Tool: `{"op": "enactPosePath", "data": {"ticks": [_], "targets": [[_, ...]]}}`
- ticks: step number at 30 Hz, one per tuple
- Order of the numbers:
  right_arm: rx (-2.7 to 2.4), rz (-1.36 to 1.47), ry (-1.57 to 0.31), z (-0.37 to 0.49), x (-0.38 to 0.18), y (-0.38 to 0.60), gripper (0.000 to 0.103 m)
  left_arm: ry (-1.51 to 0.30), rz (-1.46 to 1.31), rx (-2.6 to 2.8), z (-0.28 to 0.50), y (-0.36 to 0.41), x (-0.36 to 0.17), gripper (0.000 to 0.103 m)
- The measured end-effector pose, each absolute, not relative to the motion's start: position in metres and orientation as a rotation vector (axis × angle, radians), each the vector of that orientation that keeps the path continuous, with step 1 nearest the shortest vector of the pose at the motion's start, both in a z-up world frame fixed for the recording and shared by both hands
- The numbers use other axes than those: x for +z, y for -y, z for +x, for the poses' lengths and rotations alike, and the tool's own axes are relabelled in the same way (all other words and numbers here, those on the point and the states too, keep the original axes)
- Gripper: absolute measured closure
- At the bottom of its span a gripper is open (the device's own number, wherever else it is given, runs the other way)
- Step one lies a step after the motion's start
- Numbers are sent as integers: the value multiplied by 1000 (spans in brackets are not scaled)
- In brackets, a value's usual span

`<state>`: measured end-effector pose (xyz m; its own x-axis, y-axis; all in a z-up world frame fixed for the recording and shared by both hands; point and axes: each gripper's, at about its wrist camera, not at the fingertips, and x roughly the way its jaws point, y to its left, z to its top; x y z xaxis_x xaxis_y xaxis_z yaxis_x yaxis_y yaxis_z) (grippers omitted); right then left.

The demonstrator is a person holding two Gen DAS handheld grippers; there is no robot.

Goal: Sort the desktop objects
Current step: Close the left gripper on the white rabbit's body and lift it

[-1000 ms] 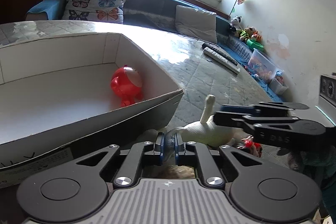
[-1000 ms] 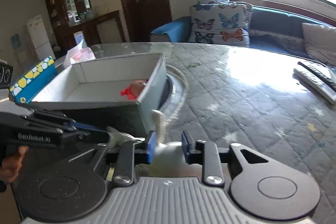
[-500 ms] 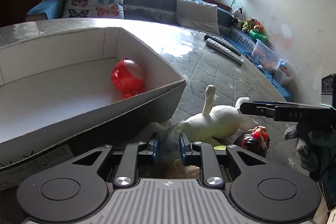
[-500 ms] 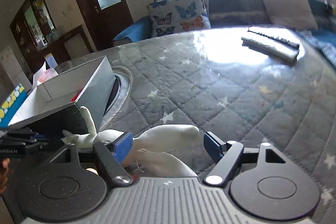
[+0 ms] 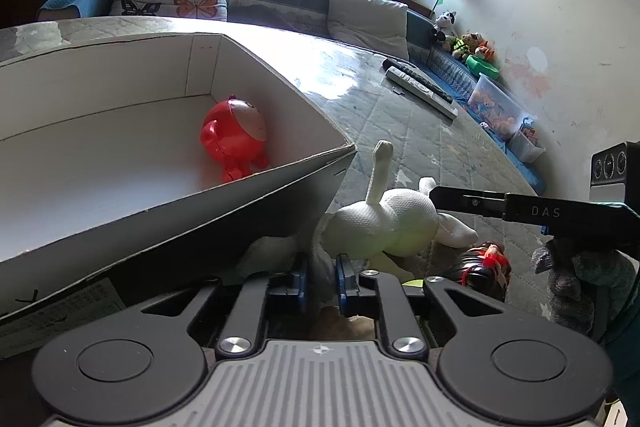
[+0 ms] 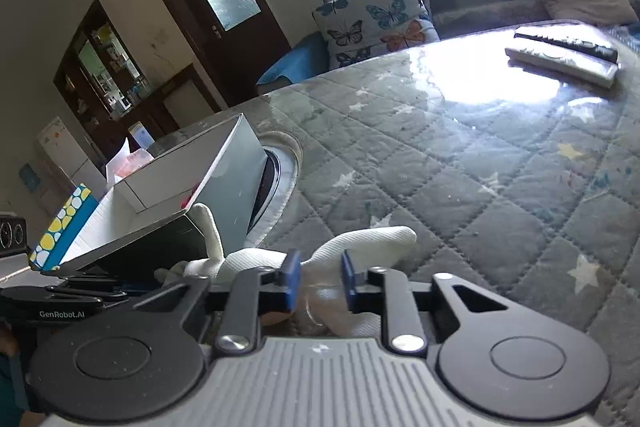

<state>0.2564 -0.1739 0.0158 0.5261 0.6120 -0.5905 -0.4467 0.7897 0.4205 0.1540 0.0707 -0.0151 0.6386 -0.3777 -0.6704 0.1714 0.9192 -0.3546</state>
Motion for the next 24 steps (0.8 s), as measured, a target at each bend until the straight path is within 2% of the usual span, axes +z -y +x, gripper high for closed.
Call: {"op": "enactPosePath", "data": {"ticks": [5,6,7,9,15,18,24], "targets": [[640,191,-795,254,21,170,82,-816,-260,-310,152,-72,-13,89],[642,183,-799,254,23,169,75,-815,-257,-308,152,-72,-13,89],[644,167,-797,254,25,169,63,-814,-254,-305,152,-72,-13,89],[653,123,-787,251,30,167,52,-813,-248,-301,152,-73,-12,88],[709,15,-788,245,43,159,47,-813,-233,-290,152,-73,-10,87],[753,-50,-789,241,47,150,38,-824,-235,-290,154,-72,-11,85],[807,-203,-807,243,46,124,38,-849,-253,-286,160,-74,-16,85]]}}
